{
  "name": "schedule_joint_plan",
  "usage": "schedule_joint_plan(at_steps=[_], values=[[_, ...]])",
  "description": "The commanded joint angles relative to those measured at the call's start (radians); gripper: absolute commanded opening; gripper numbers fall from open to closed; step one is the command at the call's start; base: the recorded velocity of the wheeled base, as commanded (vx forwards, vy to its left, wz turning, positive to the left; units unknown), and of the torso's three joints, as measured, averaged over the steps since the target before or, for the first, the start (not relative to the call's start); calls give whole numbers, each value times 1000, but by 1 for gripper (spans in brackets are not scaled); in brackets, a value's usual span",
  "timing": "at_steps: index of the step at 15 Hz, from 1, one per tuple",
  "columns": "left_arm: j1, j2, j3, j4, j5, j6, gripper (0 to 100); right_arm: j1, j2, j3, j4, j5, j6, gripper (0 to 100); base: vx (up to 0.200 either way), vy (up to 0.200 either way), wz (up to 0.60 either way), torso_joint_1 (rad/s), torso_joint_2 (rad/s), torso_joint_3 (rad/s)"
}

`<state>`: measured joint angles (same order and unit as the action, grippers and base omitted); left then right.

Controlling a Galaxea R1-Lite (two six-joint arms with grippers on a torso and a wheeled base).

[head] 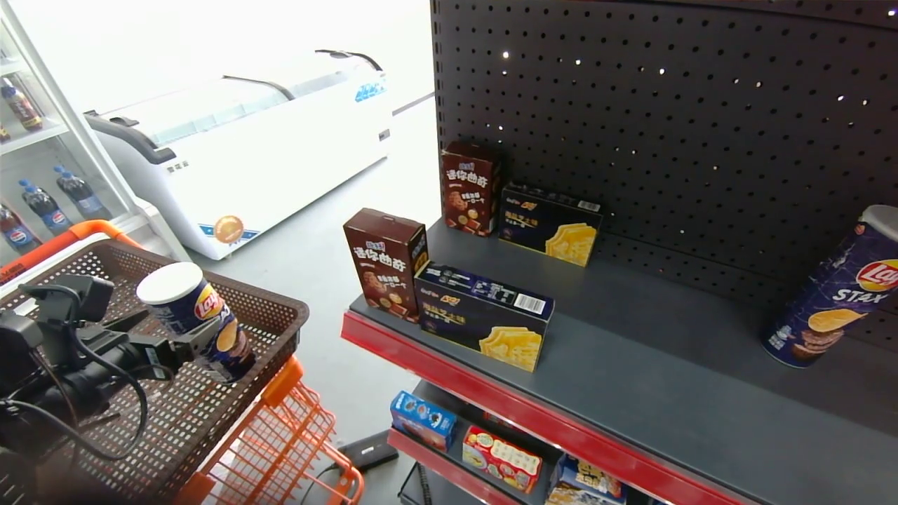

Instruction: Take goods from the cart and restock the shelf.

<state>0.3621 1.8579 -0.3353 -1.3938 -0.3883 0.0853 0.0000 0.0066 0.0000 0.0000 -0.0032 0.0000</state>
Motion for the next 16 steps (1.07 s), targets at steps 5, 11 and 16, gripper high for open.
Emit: schedule_joint_plan(at_steps=[5,11,16], values=[[9,162,-139,-14,-57,1,100,0,0,0,0,0,0,100,0,0,0,0,0,0],[-40,302,-283,-16,-60,8,100,0,0,0,0,0,0,100,0,0,0,0,0,0],[-71,308,-343,-13,-53,10,0,0,0,0,0,0,0,100,0,0,0,0,0,0]])
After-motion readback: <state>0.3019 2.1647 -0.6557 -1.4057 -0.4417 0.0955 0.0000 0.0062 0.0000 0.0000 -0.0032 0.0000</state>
